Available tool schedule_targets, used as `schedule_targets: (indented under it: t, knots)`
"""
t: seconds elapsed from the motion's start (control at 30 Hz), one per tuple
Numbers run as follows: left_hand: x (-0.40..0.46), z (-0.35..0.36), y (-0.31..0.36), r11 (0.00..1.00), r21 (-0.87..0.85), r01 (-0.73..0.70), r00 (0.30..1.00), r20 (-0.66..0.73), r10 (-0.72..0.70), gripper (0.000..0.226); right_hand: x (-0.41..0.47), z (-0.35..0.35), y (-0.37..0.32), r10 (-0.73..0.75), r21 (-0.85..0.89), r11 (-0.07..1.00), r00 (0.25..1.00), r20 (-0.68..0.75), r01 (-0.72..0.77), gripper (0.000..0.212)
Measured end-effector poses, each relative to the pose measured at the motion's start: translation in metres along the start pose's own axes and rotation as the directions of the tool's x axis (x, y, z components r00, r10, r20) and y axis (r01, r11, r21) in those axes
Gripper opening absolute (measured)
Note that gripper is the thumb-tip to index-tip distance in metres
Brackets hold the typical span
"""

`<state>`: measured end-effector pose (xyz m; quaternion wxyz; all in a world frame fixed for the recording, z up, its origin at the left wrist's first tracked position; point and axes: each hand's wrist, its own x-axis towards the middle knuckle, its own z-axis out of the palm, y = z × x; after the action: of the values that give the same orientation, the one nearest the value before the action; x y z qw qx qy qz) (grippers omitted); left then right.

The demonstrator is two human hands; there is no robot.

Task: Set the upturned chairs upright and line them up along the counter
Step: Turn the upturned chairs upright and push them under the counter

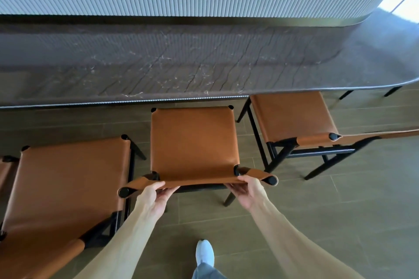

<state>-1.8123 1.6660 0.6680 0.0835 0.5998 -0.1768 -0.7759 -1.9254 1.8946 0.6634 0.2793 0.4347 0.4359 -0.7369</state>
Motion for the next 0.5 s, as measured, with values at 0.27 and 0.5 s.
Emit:
schedule_targets:
  t: [0.27,0.5]
  knots:
    - [0.031,0.047,0.03,1.0,-0.012,-0.012,0.999,0.032,0.012,0.041,0.035,0.048,-0.032,0.002,0.002,1.0,0.998,0.06,-0.002,0.04]
    - [0.037,0.058,0.033,1.0,0.015,-0.004,0.996,0.088,0.002,0.034,0.05,0.053,-0.042,0.003,-0.007,1.0,0.997,0.073,-0.002,0.039]
